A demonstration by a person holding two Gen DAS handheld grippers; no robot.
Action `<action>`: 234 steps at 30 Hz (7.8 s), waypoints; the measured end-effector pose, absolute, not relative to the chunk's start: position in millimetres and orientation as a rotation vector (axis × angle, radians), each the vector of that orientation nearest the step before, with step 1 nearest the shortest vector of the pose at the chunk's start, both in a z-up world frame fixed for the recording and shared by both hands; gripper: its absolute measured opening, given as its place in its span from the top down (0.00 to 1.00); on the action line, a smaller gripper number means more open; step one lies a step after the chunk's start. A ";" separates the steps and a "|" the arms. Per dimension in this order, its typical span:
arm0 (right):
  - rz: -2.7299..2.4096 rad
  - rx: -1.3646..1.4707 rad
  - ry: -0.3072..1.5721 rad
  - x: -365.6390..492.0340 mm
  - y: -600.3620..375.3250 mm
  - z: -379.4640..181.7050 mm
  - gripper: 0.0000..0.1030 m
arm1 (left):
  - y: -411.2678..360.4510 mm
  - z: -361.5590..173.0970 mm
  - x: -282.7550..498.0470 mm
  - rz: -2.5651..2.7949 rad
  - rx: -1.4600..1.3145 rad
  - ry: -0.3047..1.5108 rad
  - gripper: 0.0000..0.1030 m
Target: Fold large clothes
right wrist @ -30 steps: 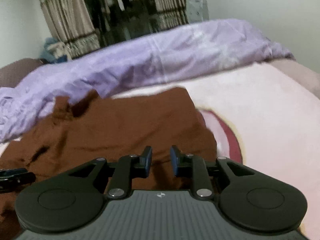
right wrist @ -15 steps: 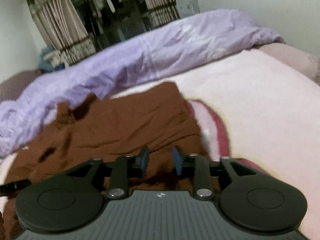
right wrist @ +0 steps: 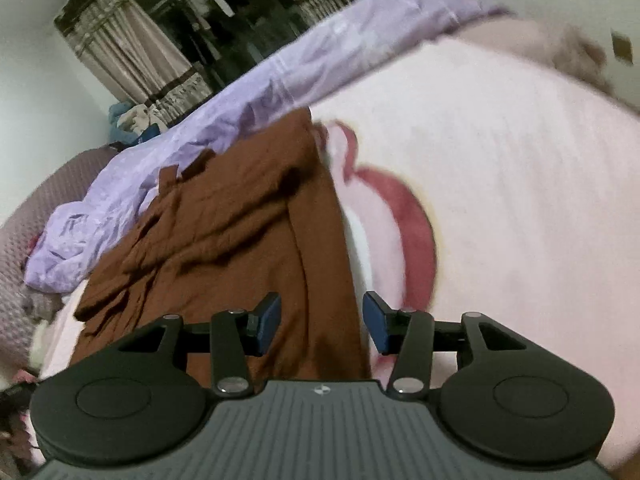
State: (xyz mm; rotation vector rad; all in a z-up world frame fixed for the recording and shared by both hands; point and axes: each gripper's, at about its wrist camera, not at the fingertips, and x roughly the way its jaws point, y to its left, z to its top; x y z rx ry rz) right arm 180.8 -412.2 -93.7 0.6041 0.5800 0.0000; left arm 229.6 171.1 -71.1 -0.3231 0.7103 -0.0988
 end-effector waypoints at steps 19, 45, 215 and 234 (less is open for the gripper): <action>0.039 0.624 0.639 162.8 -389.4 -121.6 0.43 | 193.1 -97.9 191.2 -0.168 -0.556 0.772 0.35; 0.153 0.830 0.507 187.3 -402.3 -74.7 0.90 | 174.5 -33.4 227.9 -0.243 -0.553 0.617 0.84; -0.282 0.222 0.467 489.9 -366.9 -56.7 0.76 | 115.8 -64.4 524.8 -0.090 -0.201 0.710 0.54; -0.163 0.178 0.391 378.5 -348.0 -37.6 0.69 | 107.0 -36.6 402.6 -0.140 -0.165 0.548 0.47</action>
